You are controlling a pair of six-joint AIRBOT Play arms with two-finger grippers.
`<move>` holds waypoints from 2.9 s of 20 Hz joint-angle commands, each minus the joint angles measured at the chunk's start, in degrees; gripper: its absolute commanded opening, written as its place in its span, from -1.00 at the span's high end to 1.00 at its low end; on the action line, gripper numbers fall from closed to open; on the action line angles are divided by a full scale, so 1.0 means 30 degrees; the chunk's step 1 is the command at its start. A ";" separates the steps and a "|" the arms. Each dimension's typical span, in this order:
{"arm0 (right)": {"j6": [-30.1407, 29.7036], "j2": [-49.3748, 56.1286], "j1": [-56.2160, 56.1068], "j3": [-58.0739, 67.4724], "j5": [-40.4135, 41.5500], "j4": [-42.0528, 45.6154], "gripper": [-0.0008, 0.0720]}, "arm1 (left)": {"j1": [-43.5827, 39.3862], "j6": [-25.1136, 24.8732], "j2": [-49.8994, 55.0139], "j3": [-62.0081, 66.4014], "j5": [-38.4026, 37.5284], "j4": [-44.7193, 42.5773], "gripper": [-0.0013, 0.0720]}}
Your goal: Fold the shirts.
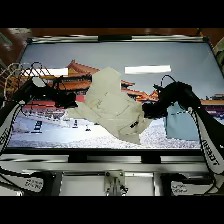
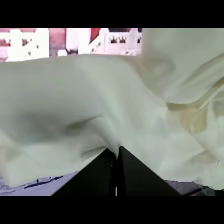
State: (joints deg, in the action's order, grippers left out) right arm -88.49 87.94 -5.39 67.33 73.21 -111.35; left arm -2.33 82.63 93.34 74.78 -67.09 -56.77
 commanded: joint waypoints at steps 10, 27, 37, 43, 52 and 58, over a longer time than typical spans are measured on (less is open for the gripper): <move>-0.3745 -0.8262 -0.0408 1.2560 -0.6098 -0.0138 0.81 | 0.0321 -0.2535 -0.7592 1.5628 0.2477 0.0080 0.88; 0.0474 -1.3289 -0.0408 1.4477 -0.3650 -0.0219 0.81 | 0.1122 0.0474 -1.4892 1.3245 0.7592 -0.5807 0.88; 0.1778 -0.6725 -0.0408 1.4469 0.0685 0.2703 0.81 | 0.0452 0.0539 -0.6710 1.3223 0.9457 -0.3985 0.88; 0.1763 -0.0670 -0.0408 1.4469 -0.4605 0.3257 0.81 | -0.0423 0.0138 -0.0874 1.3216 0.3672 -0.4000 0.88; 0.1413 0.3322 -0.0408 1.4637 -1.4753 -0.0219 0.81 | -0.0430 -0.1566 0.1370 1.3100 -0.3592 -0.6302 0.88; 0.0546 0.3519 -0.0415 1.5460 -1.4506 -0.0124 0.81 | -0.0466 -0.2463 0.0255 1.3092 -0.3796 -0.6244 0.88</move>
State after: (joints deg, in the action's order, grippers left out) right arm -86.00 97.76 -6.59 113.16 27.18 -111.53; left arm -3.73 76.27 94.96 114.10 -76.99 -75.26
